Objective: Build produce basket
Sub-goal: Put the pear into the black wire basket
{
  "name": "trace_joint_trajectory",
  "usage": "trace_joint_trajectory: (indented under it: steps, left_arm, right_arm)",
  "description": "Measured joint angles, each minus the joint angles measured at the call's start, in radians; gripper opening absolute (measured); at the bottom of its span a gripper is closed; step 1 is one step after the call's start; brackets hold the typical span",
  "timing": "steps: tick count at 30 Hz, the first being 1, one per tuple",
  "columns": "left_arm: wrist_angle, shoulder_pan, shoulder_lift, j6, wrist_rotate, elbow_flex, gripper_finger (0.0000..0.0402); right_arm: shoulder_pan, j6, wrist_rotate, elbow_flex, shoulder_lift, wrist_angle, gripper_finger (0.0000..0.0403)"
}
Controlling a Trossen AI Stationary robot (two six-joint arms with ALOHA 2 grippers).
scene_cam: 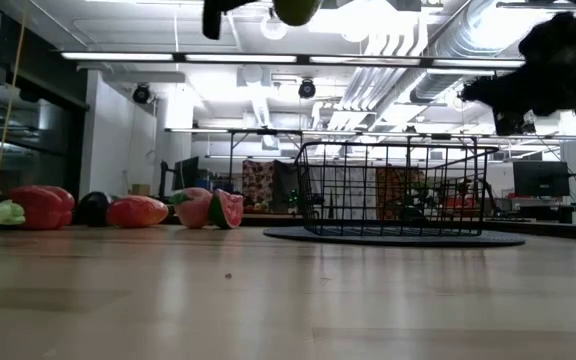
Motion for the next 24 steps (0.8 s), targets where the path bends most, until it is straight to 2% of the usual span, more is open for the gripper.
trace_joint_trajectory:
  steps: [6, 10, 13, 18, 21, 24]
  left_arm:
    - [0.084, 0.001, 0.084, -0.054, -0.033, 0.000, 0.0091]
    - [0.136, 0.008, 0.115, -0.054, -0.032, 0.000, 0.0091]
    - [0.139, 0.016, 0.145, -0.055, -0.028, 0.015, 0.0091]
    - [0.063, 0.044, 0.212, 0.001, 0.049, 0.100, 0.0091]
    - [-0.044, 0.067, 0.261, 0.039, 0.100, 0.169, 0.0091]
    - [-0.103, 0.086, 0.308, 0.072, 0.153, 0.227, 0.0091]
  right_arm:
    - [0.000, 0.288, 0.068, 0.000, -0.001, 0.386, 0.0000]
    - [0.000, 0.277, 0.138, 0.001, -0.001, 0.558, 0.0000]
    - [0.000, 0.296, 0.149, 0.045, 0.011, 0.494, 0.0000]
    - [0.000, 0.297, 0.154, 0.201, 0.133, 0.233, 0.0016]
    - [-0.005, 0.302, 0.164, 0.324, 0.236, 0.058, 0.0054]
    - [-0.026, 0.302, 0.187, 0.449, 0.342, -0.112, 0.0112]
